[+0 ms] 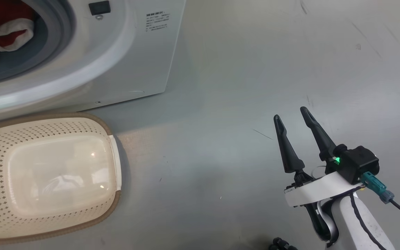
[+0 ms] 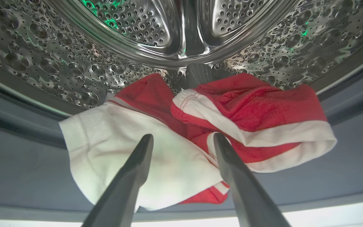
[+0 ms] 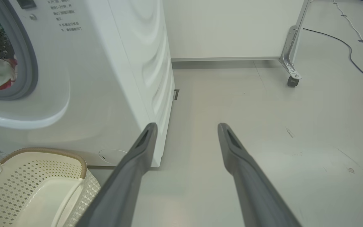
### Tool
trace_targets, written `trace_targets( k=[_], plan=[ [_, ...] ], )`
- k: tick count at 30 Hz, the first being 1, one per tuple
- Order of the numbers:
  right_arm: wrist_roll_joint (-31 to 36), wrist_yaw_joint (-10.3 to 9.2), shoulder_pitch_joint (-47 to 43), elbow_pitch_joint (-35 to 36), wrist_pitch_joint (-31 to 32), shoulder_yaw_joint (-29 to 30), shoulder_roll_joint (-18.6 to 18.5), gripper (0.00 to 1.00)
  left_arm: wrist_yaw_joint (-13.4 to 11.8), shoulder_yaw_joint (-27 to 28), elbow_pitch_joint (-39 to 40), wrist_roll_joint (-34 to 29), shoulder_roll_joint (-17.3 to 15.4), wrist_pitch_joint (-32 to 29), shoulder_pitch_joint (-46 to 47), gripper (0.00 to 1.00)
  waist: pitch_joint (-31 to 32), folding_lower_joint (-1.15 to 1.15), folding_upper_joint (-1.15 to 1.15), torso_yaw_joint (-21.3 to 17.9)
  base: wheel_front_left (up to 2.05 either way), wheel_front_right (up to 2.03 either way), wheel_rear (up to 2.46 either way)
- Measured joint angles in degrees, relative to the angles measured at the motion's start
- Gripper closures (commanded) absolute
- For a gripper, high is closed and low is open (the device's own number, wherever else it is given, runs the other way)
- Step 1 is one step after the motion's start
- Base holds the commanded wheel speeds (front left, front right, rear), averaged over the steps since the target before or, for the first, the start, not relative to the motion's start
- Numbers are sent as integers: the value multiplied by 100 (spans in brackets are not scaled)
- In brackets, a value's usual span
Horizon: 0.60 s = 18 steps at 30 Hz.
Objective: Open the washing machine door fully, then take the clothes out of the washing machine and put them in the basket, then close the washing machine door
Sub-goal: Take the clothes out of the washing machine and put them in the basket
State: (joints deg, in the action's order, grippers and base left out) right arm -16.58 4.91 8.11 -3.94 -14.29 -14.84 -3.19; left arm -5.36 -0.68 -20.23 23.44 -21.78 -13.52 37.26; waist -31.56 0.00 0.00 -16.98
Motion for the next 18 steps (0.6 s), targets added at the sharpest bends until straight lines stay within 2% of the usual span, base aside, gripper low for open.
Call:
trace_targets(
  k=[11, 18],
  plan=[
    [-26, -3, 159, -7, 0, 10, 46, 0, -75, 130, -597, -196, -330, -446, 693, 0, -318, 0, 0, -229, 0, 0, 0],
    [-47, -9, 241, -3, -16, 87, 55, 0, -91, 121, -934, -377, -412, -656, 915, 0, -382, 0, 0, -271, 0, 0, 0]
  ],
)
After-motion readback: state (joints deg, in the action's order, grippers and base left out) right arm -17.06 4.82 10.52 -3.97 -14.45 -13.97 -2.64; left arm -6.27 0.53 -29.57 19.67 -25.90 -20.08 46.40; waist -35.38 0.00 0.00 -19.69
